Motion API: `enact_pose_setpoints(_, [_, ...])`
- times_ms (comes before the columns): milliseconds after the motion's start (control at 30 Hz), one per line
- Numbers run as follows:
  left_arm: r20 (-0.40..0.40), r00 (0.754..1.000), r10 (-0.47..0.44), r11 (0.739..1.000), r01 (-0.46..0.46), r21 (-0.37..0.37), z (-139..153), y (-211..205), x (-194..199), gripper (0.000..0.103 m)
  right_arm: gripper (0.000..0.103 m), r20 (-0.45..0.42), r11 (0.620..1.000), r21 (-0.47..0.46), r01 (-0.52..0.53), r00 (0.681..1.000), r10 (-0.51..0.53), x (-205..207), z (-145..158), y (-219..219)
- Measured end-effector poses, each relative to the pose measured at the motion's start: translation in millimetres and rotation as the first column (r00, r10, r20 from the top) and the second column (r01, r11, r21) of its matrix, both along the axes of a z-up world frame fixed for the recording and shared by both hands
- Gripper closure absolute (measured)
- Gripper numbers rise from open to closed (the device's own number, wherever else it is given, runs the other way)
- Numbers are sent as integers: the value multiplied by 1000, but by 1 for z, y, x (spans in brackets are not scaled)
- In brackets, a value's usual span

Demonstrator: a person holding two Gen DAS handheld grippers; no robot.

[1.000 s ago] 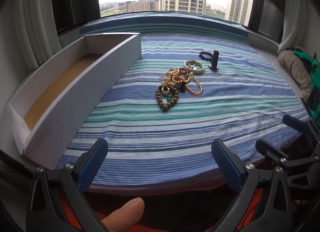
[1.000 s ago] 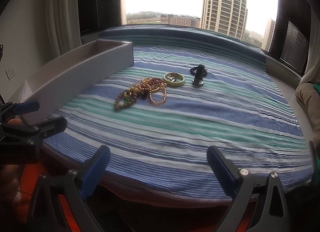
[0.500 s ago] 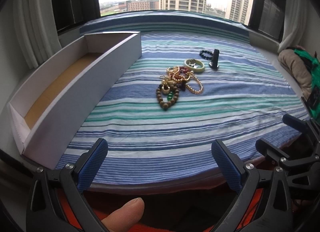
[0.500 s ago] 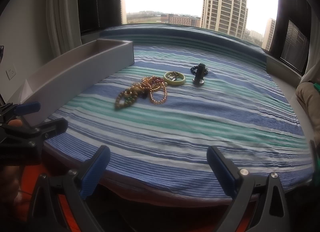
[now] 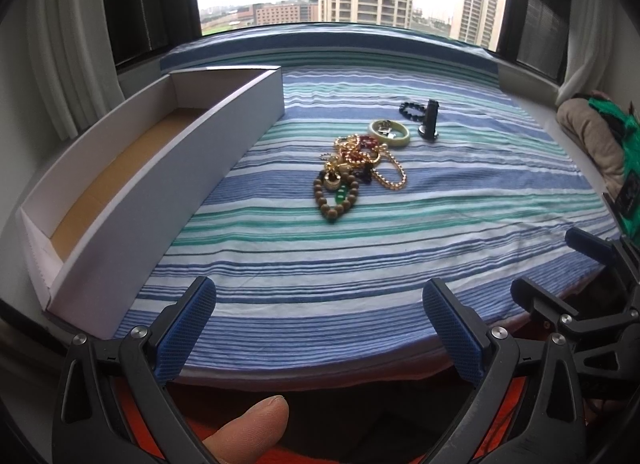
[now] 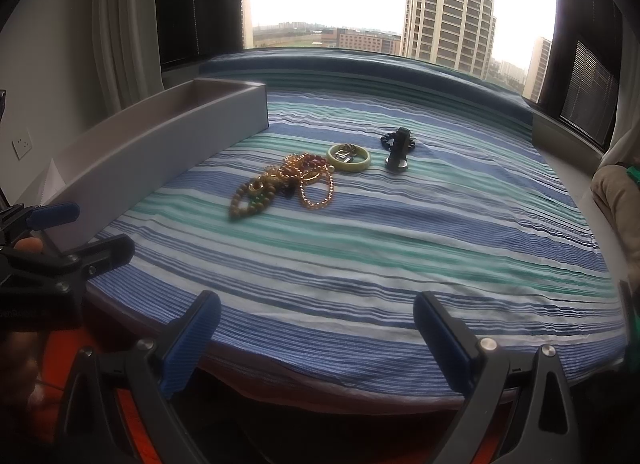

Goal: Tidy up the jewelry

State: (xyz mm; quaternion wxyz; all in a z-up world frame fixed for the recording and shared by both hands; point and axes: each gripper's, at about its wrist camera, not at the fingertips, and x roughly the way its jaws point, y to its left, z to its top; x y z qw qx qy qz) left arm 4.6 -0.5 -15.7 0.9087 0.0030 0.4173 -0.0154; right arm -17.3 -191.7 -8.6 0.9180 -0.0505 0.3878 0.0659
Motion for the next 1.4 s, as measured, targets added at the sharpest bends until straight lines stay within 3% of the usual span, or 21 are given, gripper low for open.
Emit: enact_pose_setpoints(1400, [1,1000,3,1000,-3,7,-1,-1,-1,0,4,2,1000,-2,5,1000,-5,1,0,0])
